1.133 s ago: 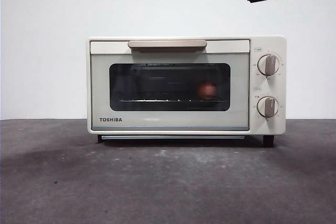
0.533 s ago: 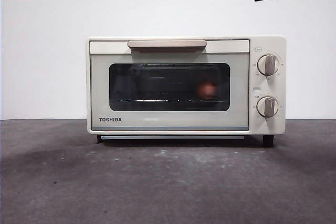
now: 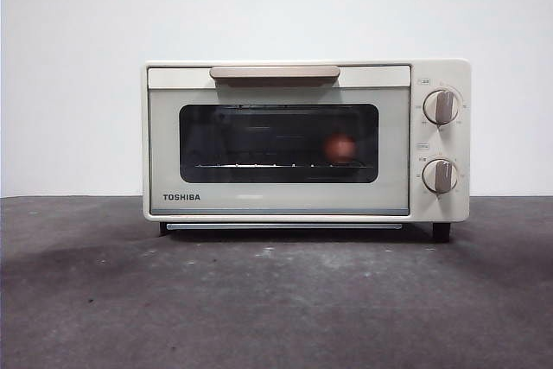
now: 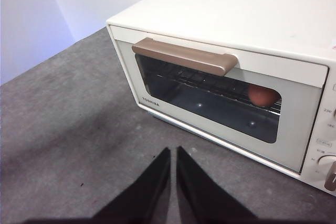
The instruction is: Eggoven
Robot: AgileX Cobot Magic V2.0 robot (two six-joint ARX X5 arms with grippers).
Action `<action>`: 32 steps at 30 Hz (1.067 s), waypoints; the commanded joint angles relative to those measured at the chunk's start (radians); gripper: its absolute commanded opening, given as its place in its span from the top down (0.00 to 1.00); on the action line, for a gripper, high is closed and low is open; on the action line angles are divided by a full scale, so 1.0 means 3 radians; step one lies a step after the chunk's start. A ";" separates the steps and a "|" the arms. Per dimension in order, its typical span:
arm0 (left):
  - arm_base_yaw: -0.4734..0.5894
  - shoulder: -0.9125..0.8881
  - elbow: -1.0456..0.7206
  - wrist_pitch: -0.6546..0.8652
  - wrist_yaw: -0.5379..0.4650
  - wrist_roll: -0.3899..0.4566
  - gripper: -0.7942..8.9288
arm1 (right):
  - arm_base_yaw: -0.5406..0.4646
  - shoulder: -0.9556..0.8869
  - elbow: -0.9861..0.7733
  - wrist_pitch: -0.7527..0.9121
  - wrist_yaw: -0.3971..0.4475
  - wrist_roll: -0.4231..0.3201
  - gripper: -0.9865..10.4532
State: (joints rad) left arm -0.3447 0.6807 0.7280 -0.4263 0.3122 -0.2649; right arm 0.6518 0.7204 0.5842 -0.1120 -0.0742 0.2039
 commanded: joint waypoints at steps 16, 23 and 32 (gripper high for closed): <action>0.1143 -0.1241 -0.1104 0.1091 -0.0100 0.1544 0.91 | 0.0023 0.0009 0.0019 0.0042 0.0013 -0.0045 0.91; 0.1418 -0.1792 -0.1798 0.1146 -0.0109 0.1514 0.91 | 0.0023 0.0009 0.0019 0.0045 0.0013 -0.0045 0.91; 0.1436 -0.2132 -0.2218 0.1040 -0.0114 0.1514 0.91 | 0.0023 0.0009 0.0019 0.0046 0.0014 -0.0045 0.91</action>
State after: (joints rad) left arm 0.0830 0.0502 0.0734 -0.1154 0.2829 0.1783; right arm 0.6518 0.7204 0.5842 -0.1116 -0.0742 0.1982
